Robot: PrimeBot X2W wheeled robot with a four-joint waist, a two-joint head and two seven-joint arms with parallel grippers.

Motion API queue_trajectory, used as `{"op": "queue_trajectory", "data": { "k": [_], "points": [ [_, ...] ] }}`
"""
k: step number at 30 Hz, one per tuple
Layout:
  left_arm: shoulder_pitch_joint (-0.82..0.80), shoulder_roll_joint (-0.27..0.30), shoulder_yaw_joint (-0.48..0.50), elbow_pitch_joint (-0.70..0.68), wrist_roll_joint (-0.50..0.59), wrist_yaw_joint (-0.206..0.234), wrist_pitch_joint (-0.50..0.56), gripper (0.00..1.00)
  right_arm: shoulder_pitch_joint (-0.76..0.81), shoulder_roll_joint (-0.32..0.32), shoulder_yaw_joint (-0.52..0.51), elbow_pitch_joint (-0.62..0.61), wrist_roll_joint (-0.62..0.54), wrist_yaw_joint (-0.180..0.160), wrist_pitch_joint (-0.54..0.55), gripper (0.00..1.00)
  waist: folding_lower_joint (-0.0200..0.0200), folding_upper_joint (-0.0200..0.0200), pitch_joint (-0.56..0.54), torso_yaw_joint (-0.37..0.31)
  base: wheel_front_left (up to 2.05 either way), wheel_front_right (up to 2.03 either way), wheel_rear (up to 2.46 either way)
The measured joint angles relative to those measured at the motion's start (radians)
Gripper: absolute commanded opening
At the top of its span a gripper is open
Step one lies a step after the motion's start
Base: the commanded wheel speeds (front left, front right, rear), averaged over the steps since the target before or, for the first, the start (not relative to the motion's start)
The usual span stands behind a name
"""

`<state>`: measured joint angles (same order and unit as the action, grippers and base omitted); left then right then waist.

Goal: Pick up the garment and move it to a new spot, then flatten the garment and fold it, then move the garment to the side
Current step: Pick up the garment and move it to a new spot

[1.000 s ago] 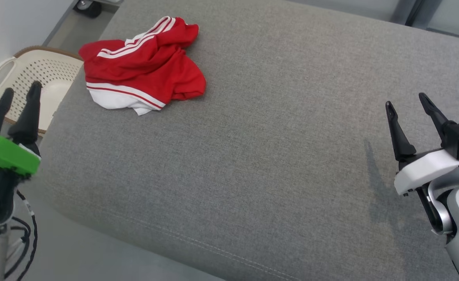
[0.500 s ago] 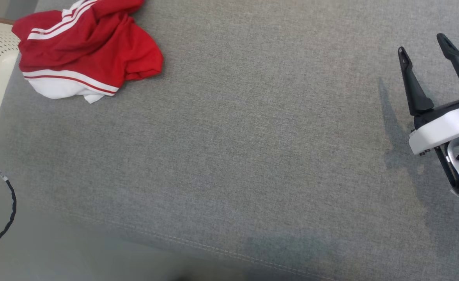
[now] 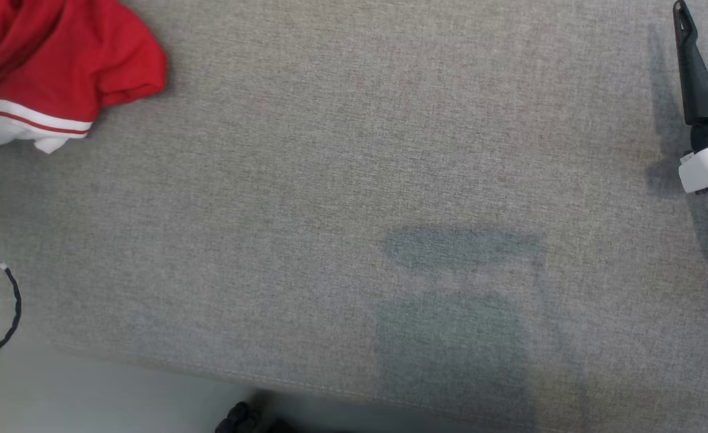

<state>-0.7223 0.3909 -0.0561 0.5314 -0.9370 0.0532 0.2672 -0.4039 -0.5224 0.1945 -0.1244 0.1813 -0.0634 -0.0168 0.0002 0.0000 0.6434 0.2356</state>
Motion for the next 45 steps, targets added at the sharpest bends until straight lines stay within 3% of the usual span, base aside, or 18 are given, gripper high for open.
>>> {"op": "queue_trajectory", "data": {
  "k": [2, 3, 4, 5, 10, 19, 24, 32, 39, 45],
  "points": [
    [0.000, -0.005, -0.015, 0.035, 0.009, 0.000, 0.001, 1.00, 0.000, -0.002, -0.003, 0.001, -0.002, 0.000, 0.000, 1.00, 0.0000, 0.0000, 0.014, -0.007, 0.00, 0.00, 0.00],
    [-0.002, -0.011, -0.017, 0.051, 0.009, 0.000, 0.005, 0.70, 0.000, -0.003, -0.005, 0.001, -0.002, -0.001, 0.000, 1.00, 0.0000, 0.0000, 0.019, -0.011, 0.00, 0.00, 0.00],
    [-0.008, -0.016, -0.018, 0.065, 0.009, 0.000, 0.004, 0.25, 0.000, -0.005, -0.008, 0.002, -0.002, -0.001, 0.000, 1.00, 0.0000, 0.0000, 0.021, -0.014, 0.00, 0.00, 0.00],
    [-0.018, -0.019, -0.019, 0.073, 0.009, 0.000, 0.004, 0.00, 0.000, -0.006, -0.011, 0.004, -0.002, -0.001, 0.000, 1.00, 0.0000, 0.0000, 0.020, -0.015, 0.00, 0.00, 0.00],
    [-0.062, -0.027, -0.047, 0.094, 0.023, -0.020, -0.006, 0.00, 0.000, -0.003, -0.009, 0.016, -0.002, -0.001, -0.014, 1.00, 0.0000, 0.0000, 0.001, -0.010, 0.00, 0.00, 0.00],
    [-0.204, -0.016, -0.115, -0.002, 0.087, -0.129, -0.041, 0.00, 0.003, 0.058, 0.024, 0.067, 0.006, -0.001, -0.059, 1.00, 0.0000, 0.0000, -0.069, -0.001, 0.00, 0.00, 0.00],
    [-0.230, -0.028, -0.176, -0.059, 0.088, -0.158, -0.019, 0.00, 0.004, 0.107, 0.051, 0.102, 0.015, -0.001, -0.092, 1.00, -0.0001, 0.0000, -0.118, -0.007, 0.00, 0.00, 0.00],
    [-0.251, -0.126, -0.240, -0.146, 0.005, -0.168, 0.068, 0.00, 0.005, 0.185, 0.085, 0.156, 0.052, -0.001, -0.145, 1.00, -0.0001, 0.0000, -0.188, -0.047, 0.00, 0.00, 0.00],
    [-0.262, -0.221, -0.321, -0.214, -0.057, -0.169, 0.156, 0.00, 0.051, 0.256, 0.103, 0.230, 0.078, -0.009, -0.186, 1.00, -0.0002, 0.0000, -0.251, -0.118, 0.00, 0.00, 0.00],
    [-0.208, -0.325, -0.408, -0.188, -0.064, -0.169, 0.188, 0.00, 0.077, 0.296, 0.104, 0.267, 0.103, -0.018, -0.197, 1.00, -0.0001, 0.0000, -0.298, -0.194, 0.00, 0.00, 0.00]
  ]
}}
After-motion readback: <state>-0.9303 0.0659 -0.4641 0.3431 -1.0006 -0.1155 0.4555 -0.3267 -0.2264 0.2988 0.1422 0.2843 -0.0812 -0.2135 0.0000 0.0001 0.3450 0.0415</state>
